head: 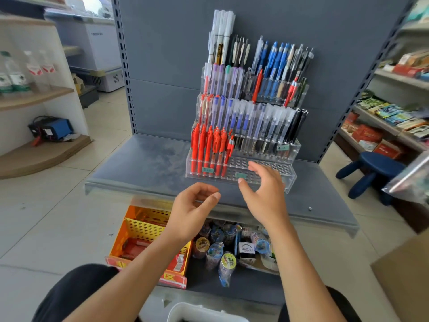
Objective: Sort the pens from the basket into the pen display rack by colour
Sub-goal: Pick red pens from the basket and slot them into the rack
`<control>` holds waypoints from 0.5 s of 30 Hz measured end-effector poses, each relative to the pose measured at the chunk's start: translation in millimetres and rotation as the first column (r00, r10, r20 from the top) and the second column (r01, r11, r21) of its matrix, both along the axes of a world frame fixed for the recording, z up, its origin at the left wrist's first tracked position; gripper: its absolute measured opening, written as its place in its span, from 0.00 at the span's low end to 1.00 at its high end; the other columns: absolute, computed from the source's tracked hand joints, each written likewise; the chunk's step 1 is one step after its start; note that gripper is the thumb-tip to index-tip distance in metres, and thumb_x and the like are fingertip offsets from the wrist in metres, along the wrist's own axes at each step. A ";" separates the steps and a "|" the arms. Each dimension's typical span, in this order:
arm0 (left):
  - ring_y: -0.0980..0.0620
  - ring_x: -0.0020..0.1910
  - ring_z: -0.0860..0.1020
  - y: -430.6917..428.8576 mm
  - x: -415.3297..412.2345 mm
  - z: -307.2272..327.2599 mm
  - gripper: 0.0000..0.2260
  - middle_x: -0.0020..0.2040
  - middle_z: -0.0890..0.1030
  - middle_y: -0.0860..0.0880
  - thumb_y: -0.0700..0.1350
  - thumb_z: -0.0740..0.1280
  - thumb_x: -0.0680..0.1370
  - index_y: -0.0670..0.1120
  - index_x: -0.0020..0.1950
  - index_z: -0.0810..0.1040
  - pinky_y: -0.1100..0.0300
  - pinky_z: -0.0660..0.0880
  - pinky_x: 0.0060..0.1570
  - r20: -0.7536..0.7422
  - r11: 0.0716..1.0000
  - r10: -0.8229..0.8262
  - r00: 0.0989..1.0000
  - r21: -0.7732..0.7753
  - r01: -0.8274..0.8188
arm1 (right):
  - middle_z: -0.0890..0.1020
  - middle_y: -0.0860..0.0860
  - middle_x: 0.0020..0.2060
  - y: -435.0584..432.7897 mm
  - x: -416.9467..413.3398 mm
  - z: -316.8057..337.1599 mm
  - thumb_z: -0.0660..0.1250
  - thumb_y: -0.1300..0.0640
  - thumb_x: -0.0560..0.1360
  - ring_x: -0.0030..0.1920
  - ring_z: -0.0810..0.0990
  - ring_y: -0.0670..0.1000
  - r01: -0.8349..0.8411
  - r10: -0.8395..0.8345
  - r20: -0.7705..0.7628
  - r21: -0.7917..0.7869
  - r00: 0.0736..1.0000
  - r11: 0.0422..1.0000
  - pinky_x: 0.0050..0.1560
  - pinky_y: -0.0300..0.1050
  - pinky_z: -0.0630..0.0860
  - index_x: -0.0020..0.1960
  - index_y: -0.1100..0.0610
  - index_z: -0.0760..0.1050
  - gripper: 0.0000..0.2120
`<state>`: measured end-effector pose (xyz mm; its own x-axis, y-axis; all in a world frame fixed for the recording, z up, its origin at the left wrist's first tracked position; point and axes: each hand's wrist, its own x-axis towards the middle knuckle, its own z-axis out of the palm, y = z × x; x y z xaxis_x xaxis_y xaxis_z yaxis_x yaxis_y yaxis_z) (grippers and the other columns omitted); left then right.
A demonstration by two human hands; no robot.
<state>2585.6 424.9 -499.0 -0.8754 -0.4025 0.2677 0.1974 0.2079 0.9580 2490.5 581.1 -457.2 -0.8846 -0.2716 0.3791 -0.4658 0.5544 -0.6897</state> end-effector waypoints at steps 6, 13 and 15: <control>0.55 0.45 0.82 14.3 16.8 -6.7 0.04 0.44 0.85 0.51 0.46 0.70 0.80 0.47 0.52 0.83 0.61 0.79 0.47 0.047 0.993 0.042 0.998 -0.110 -0.037 | 0.76 0.40 0.61 23.9 36.4 -14.1 0.69 0.51 0.79 0.68 0.68 0.45 -0.023 0.023 0.026 0.010 0.999 1.000 0.73 0.53 0.65 0.69 0.50 0.74 0.19; 0.53 0.45 0.83 27.8 47.6 -21.9 0.05 0.44 0.85 0.48 0.44 0.69 0.80 0.45 0.53 0.83 0.60 0.79 0.48 0.117 0.991 0.075 0.990 -0.119 -0.061 | 0.79 0.42 0.59 42.7 71.4 -38.8 0.69 0.52 0.78 0.62 0.76 0.47 -0.063 0.059 0.136 0.026 0.989 0.998 0.64 0.51 0.75 0.68 0.49 0.75 0.19; 0.52 0.47 0.84 30.5 54.4 -28.3 0.06 0.46 0.86 0.47 0.45 0.68 0.81 0.45 0.54 0.83 0.54 0.80 0.52 0.159 0.997 0.042 0.986 -0.072 -0.031 | 0.80 0.42 0.60 46.5 79.9 -45.9 0.69 0.52 0.78 0.57 0.79 0.47 -0.067 0.061 0.168 0.030 0.984 0.997 0.58 0.47 0.78 0.69 0.49 0.75 0.19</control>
